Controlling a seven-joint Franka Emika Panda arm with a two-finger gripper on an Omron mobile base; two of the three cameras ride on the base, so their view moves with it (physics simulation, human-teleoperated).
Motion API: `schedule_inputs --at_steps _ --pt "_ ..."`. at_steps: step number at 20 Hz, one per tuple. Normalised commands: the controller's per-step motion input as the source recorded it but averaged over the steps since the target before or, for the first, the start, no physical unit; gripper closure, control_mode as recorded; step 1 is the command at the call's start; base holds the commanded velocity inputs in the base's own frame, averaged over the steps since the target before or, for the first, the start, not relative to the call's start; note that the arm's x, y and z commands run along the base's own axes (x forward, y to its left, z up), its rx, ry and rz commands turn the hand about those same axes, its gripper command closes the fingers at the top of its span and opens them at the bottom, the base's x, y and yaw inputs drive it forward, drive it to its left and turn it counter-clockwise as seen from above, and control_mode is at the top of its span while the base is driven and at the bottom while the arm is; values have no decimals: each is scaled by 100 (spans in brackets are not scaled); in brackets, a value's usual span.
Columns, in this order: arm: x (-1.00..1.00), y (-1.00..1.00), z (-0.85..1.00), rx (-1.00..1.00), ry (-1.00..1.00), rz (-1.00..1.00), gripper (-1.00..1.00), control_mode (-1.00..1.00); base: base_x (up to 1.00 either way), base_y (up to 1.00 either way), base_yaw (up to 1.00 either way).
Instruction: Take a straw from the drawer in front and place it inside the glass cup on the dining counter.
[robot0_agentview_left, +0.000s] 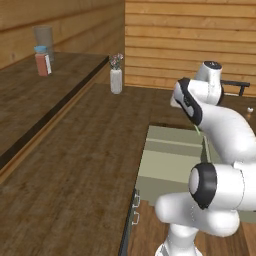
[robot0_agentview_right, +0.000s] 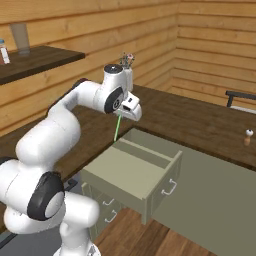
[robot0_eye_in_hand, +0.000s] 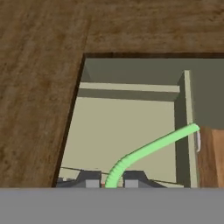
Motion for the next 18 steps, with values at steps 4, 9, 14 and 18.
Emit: schedule_inputs --at_steps 4,9,14,18 --pt "-100 0 17 0 0 0 100 -100 0 0 0" --pt "-99 0 0 -1 -5 0 100 -100 0 0 0" --pt "-20 0 0 0 -1 0 100 100 -80 -1 -2" --pt "0 0 0 0 0 0 100 100 -100 -53 -8"
